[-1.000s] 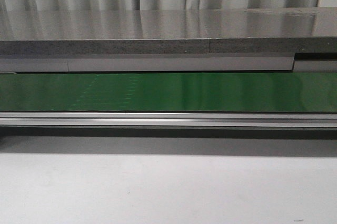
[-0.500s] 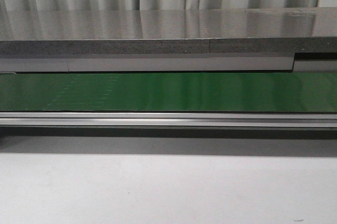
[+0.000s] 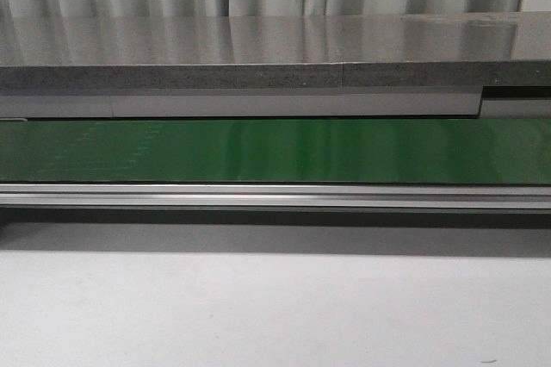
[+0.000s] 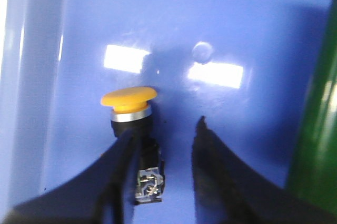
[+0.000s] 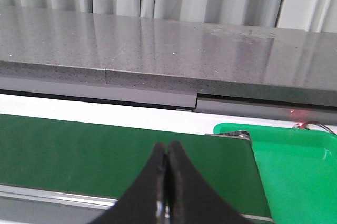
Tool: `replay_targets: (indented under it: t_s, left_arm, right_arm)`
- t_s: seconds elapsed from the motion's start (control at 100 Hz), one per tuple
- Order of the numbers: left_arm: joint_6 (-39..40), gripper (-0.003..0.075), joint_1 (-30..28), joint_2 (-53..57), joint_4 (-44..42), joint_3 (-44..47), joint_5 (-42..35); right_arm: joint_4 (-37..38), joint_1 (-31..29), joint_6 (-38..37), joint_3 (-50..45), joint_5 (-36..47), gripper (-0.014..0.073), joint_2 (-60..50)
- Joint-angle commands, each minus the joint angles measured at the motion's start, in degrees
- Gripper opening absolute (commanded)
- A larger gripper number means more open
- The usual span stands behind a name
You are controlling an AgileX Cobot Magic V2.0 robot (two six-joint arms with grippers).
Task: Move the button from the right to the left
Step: 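Lift the button with the left gripper and carry it over the blue tray, then release the button into the blue tray and raise the left gripper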
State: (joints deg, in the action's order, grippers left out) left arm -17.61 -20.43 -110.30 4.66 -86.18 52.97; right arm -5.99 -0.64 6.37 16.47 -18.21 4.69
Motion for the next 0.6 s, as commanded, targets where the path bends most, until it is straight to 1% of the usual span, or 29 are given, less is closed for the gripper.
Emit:
replay_targets:
  t_s: [0.0,0.01,0.02,0.2,0.39,0.59]
  left_arm:
    - [0.0,0.0021,1.2,5.9,2.8,-1.9,-1.2]
    - [0.0,-0.001,1.3,6.0,3.1,-1.9,-1.2]
    - [0.0,-0.0024,1.5,6.2,3.2,-1.8,-1.3]
    - [0.0,-0.002,5.9,9.7,5.8,-1.6,-1.6]
    - [0.0,-0.002,12.4,14.1,7.6,-1.1,-1.7]
    - [0.0,-0.002,17.0,21.4,10.9,4.6,-6.3]
  right_arm:
    - [-0.2,0.0,0.0,1.5,4.4,-0.0067,0.7]
    - [-0.2,0.0,0.0,1.5,4.4,-0.0067,0.7]
    - [-0.2,0.0,0.0,1.5,4.4,-0.0067,0.7]
    - [-0.2,0.0,0.0,1.5,4.4,-0.0067,0.7]
    - [-0.2,0.0,0.0,1.5,4.4,-0.0067,0.7]
    - [-0.2,0.0,0.0,1.5,4.4,-0.0067,0.7]
